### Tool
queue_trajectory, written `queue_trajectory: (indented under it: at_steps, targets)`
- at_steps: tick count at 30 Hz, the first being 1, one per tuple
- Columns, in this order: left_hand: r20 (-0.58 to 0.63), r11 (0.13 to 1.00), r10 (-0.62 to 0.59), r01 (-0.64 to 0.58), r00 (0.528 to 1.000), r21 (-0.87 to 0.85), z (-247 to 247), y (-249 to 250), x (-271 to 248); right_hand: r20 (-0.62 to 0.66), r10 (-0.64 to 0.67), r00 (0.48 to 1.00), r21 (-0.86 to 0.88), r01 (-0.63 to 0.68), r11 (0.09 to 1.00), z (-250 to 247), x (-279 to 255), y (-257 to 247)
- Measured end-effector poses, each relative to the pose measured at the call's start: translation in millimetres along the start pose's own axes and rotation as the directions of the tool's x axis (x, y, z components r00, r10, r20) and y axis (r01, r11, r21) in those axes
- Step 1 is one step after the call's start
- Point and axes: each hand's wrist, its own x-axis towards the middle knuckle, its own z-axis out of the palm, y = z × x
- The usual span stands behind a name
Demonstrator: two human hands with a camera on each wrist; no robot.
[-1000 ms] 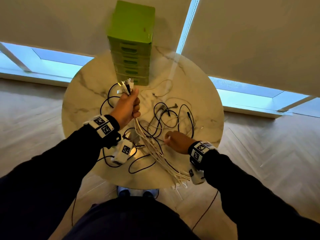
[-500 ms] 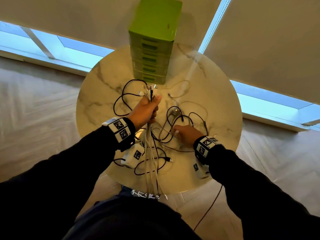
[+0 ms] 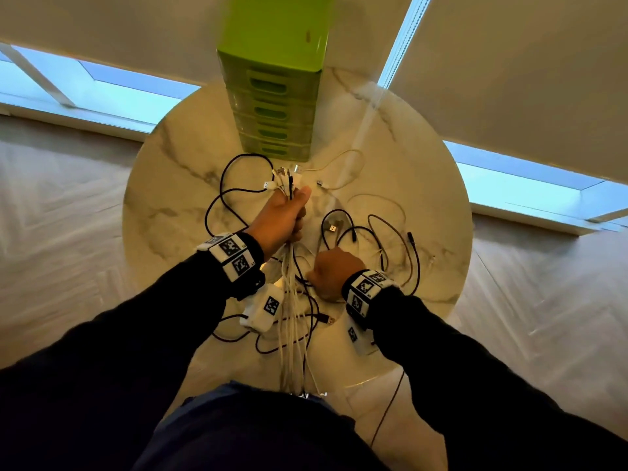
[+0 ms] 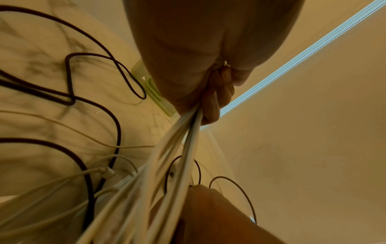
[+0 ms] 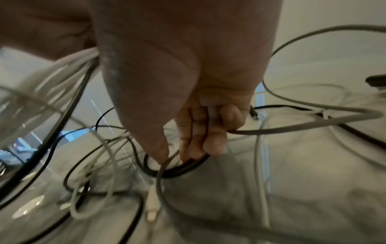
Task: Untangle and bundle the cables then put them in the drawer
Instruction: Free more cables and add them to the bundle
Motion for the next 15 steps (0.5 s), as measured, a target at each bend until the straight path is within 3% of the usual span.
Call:
queue_trajectory:
  at_steps: [6, 8, 12, 15]
  targets:
    - [-0.014, 0.999, -0.008, 0.007, 1.0, -0.047, -10, -5, 0, 0.073, 0.004, 0.997, 0.224, -0.02, 0.974, 2, -2, -1]
    - [-0.019, 0.997, -0.004, 0.003, 1.0, -0.076, -13, -5, -2, 0.039, -0.019, 0.999, 0.305, 0.007, 0.952, -10, -6, 3]
    - [-0.027, 0.989, -0.002, -0.002, 1.0, -0.146, -15, -5, -5, -0.19, -0.016, 0.982, 0.481, 0.107, 0.87, -44, -19, 14]
    - [-0.012, 0.977, -0.024, 0.021, 1.0, -0.213, -15, -4, -9, -0.395, 0.102, 0.913, 0.613, 0.18, 0.769, -66, -31, 15]
